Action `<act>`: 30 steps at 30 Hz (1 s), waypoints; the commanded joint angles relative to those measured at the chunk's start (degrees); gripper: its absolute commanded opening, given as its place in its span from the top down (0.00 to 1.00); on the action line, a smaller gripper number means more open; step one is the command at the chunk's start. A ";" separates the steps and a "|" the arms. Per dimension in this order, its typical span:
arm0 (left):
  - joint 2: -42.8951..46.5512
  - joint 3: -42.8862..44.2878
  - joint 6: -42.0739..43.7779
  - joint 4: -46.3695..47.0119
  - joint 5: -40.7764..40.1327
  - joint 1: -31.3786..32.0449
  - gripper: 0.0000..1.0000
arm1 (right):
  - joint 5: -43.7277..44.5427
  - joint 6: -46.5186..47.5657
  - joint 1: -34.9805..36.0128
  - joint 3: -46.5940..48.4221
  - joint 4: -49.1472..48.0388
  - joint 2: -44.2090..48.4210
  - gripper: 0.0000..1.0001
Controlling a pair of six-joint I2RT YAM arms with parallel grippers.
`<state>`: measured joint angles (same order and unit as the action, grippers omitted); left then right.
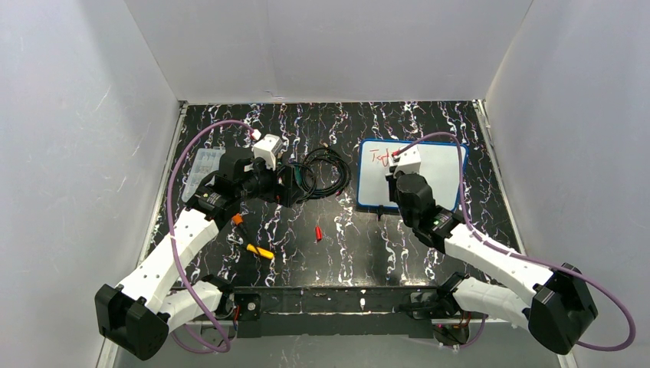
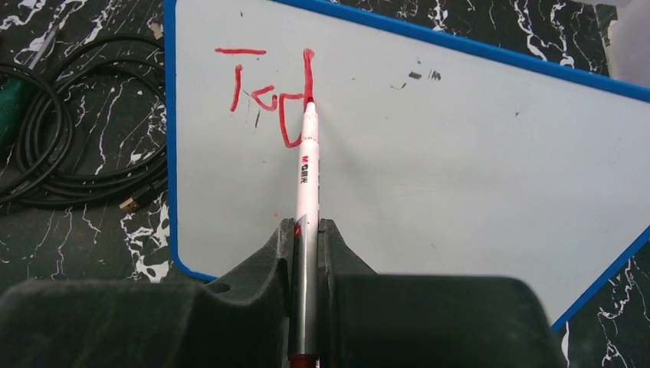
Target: Write a sentence on the whiteboard
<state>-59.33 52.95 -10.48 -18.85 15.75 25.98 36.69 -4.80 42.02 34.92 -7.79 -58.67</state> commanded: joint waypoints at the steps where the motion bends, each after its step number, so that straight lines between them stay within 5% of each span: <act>1: 1.76 -0.48 0.02 0.31 1.21 -0.21 0.12 | -0.03 -2.15 -0.32 -1.07 1.14 1.28 0.99; 17: 2.27 -0.59 -0.15 0.39 1.30 -0.23 0.12 | 0.72 -3.26 -0.21 -1.19 5.58 4.88 0.99; 30: 2.25 -0.65 -0.20 0.39 1.29 -0.22 0.12 | 3.46 0.49 -0.36 0.22 0.27 3.61 0.99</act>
<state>-58.72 52.95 -10.55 -18.83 15.92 25.98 37.69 -6.37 42.02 33.19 -3.18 -54.17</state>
